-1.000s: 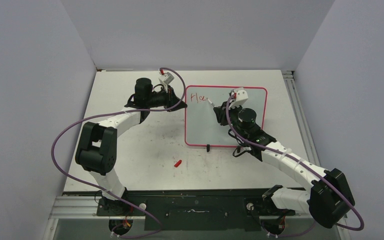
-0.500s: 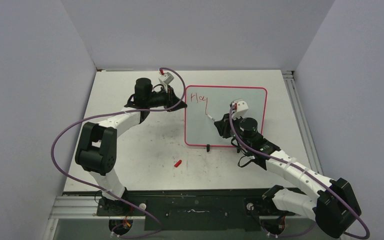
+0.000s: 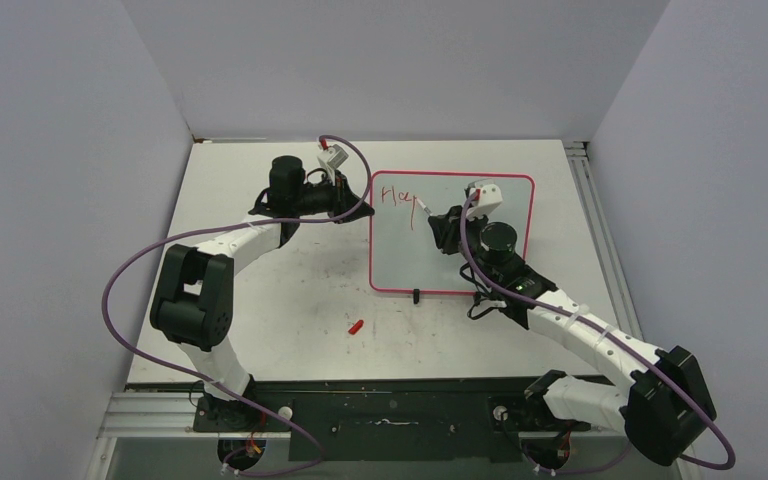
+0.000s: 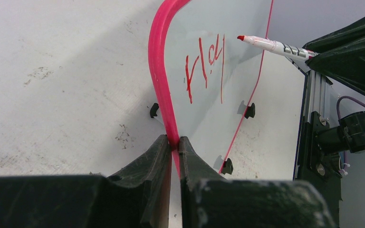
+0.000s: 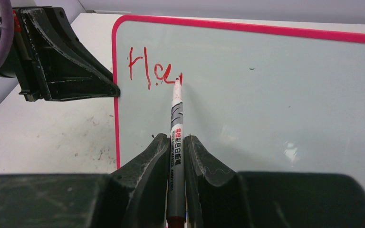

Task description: Write a sentence on the whiteboard

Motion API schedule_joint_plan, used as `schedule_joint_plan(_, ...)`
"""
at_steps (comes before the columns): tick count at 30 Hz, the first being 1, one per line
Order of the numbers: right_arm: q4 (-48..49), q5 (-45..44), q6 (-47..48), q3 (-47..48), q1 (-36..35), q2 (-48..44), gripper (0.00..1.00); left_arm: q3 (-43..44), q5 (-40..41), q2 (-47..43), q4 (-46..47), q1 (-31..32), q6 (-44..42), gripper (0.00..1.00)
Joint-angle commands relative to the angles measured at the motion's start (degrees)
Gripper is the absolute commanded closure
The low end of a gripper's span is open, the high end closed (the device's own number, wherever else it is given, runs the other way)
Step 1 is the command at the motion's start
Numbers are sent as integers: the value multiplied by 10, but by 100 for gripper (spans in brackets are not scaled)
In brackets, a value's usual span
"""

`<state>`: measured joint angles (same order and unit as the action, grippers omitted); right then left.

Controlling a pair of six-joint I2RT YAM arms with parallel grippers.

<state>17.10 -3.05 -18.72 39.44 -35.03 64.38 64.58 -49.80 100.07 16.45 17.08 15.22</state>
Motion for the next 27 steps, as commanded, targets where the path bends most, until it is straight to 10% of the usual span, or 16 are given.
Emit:
schedule_joint_plan(1,56,-16,11,32,-1,16,95,5,-5,-28,18,-6,-12,100)
schedule_joint_plan(27,43,-52,17,5,2,13,95,5,-6,-27,18,-6,-12,100)
